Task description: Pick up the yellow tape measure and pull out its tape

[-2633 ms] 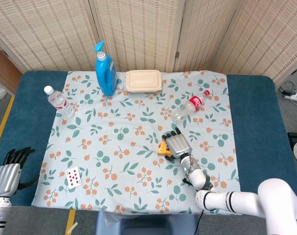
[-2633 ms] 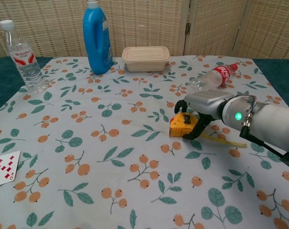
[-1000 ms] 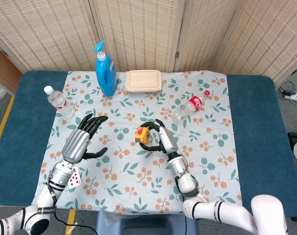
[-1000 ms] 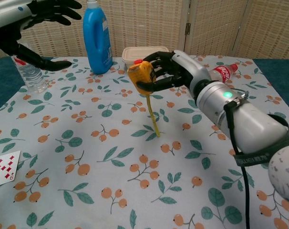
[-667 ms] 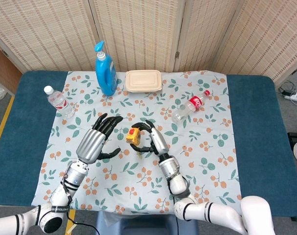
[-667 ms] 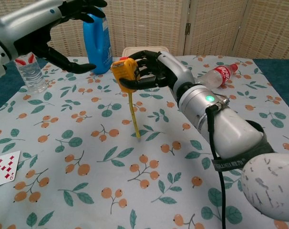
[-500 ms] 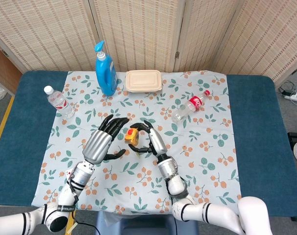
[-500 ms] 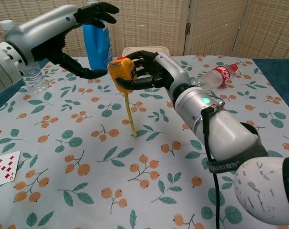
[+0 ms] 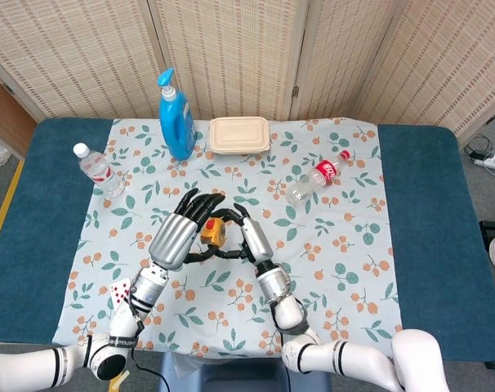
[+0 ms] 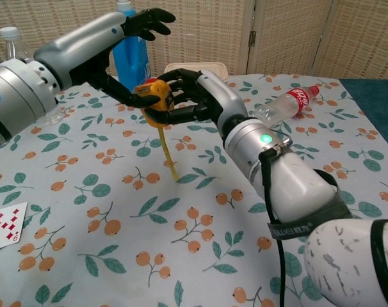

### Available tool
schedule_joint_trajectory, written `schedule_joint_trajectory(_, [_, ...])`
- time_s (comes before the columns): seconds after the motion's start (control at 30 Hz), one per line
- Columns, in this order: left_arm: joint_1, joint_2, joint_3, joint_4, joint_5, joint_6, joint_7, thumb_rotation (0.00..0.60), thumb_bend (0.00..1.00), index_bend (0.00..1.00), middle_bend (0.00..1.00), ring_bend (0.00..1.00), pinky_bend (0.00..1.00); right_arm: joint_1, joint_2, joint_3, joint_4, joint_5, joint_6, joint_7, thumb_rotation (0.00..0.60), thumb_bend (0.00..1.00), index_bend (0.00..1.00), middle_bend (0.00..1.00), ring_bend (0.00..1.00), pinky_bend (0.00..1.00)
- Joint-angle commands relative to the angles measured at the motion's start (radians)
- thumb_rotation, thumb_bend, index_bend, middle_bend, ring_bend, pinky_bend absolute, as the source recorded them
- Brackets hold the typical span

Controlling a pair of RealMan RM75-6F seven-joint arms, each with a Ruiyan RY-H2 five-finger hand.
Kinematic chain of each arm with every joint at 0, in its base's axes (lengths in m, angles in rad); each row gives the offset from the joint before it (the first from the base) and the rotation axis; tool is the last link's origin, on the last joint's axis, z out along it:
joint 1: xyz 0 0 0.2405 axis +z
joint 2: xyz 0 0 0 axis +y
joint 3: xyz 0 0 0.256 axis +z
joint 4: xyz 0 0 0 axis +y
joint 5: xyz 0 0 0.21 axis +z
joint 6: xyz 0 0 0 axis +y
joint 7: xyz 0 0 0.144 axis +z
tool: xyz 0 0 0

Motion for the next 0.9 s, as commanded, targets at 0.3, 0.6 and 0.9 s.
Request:
schedule_joint_trajectory(0.3, [-0.007, -0.011, 0.007, 0.024, -0.005, 0.018, 0.008, 0.6, 0.28, 0.11, 0.13, 0.14, 0.0, -0.015, 0.02, -0.005, -0.018, 0.0, -0.01, -0.007, 0.6, 0.41, 0.55, 0.49, 0.33, 0.0])
schedule_joint_trajectory(0.6, [-0.014, -0.027, 0.009, 0.05, -0.013, 0.025, -0.003, 0.6, 0.31, 0.13, 0.13, 0.15, 0.0, -0.025, 0.029, -0.008, -0.024, 0.007, -0.021, -0.019, 0.6, 0.41, 0.55, 0.49, 0.33, 0.0])
schedule_joint_trajectory(0.9, [-0.017, -0.035, 0.015, 0.069, -0.02, 0.023, -0.013, 0.6, 0.34, 0.16, 0.13, 0.16, 0.0, -0.025, 0.027, -0.007, -0.026, 0.013, -0.031, -0.03, 0.6, 0.41, 0.55, 0.49, 0.33, 0.0])
